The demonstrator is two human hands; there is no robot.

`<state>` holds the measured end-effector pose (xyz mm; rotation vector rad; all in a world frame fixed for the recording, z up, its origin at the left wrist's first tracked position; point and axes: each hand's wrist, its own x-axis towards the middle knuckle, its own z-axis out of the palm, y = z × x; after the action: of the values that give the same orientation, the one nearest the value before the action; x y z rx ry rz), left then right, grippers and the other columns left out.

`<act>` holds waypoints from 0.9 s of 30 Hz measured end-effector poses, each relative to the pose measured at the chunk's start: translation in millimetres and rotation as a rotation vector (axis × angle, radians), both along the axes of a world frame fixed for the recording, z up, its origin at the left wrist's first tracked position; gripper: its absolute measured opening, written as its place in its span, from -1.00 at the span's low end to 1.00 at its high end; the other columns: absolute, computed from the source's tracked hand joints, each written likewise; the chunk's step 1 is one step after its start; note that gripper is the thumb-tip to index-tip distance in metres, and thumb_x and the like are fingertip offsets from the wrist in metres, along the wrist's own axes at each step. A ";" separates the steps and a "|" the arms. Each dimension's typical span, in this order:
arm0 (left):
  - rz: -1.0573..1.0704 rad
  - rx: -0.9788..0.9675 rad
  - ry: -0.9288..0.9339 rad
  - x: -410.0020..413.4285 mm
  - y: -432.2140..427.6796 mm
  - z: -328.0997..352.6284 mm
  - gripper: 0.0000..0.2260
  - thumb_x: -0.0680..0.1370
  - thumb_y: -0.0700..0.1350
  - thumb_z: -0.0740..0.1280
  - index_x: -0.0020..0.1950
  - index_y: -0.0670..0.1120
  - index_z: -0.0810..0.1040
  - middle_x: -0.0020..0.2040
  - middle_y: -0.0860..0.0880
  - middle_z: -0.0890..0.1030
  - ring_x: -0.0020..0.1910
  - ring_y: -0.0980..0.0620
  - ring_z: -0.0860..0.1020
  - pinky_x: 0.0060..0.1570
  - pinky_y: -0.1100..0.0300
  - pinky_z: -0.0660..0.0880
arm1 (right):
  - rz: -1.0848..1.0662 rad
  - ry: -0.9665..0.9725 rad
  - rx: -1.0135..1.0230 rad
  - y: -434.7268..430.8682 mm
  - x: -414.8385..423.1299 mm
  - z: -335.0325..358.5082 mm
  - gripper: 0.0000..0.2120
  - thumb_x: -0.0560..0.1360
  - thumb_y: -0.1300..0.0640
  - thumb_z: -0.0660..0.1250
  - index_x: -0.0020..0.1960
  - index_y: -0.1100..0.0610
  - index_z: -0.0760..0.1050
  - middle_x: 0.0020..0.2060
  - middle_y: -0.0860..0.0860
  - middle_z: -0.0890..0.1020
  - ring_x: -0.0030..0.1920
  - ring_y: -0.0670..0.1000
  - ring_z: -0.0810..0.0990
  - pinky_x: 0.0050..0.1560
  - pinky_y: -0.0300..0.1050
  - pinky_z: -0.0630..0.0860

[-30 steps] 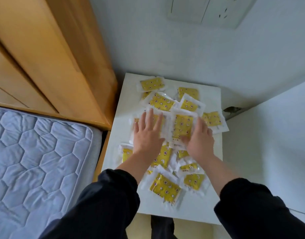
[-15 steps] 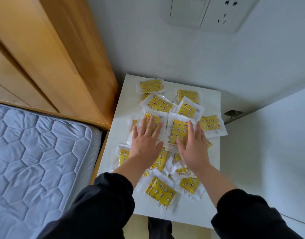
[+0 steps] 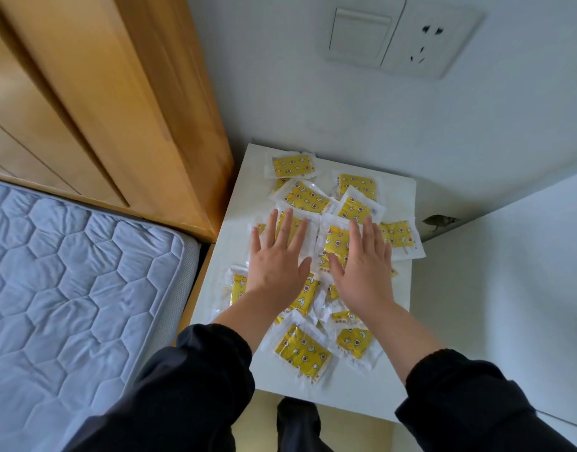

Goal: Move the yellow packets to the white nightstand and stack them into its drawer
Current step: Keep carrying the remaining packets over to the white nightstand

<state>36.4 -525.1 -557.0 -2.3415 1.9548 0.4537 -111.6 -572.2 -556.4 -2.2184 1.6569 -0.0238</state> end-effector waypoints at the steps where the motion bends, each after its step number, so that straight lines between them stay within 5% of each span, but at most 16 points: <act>1: 0.018 -0.014 -0.001 -0.2 2.5 8.4 -0.44 0.64 0.15 -0.04 0.57 0.05 -0.19 0.57 -0.05 -0.28 0.52 -0.10 -0.33 0.46 -0.15 -0.24 | 0.012 -0.001 -0.009 1.4 1.1 8.2 -0.35 0.60 -0.13 0.09 0.56 0.11 -0.07 0.55 0.11 -0.10 0.55 0.10 -0.15 0.51 0.14 -0.13; 10: 0.230 -0.185 -0.036 9.1 57.4 119.3 -0.41 0.61 0.20 -0.04 0.57 0.06 -0.18 0.58 -0.04 -0.23 0.53 -0.10 -0.31 0.46 -0.16 -0.24 | 0.242 -0.098 -0.171 31.0 27.2 114.9 -0.38 0.59 -0.07 0.13 0.54 0.14 0.02 0.55 0.12 0.00 0.55 0.12 -0.10 0.49 0.14 -0.14; 18: 0.427 -0.401 -0.156 25.0 142.3 191.6 -0.42 0.58 0.19 0.01 0.56 0.00 0.05 0.58 -0.11 0.01 0.55 -0.18 -0.09 0.43 -0.26 -0.05 | 0.506 -0.126 -0.322 80.9 62.6 192.7 -0.41 0.57 -0.11 0.04 0.50 0.19 0.14 0.51 0.20 0.13 0.51 0.23 0.09 0.42 0.31 0.05; 27: 0.734 -0.509 -0.319 57.8 254.6 260.1 -0.42 0.57 0.18 0.06 0.56 0.01 0.12 0.58 -0.10 0.04 0.55 -0.17 -0.09 0.42 -0.23 -0.12 | 0.845 -0.176 -0.447 164.1 138.0 269.7 -0.40 0.54 -0.12 0.02 0.52 0.11 0.09 0.53 0.18 0.07 0.52 0.22 0.03 0.39 0.37 0.09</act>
<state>94.2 -270.5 -296.9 -3.1534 1.1102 -0.4438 26.4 -408.0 -286.7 -2.9699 0.5581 -0.3813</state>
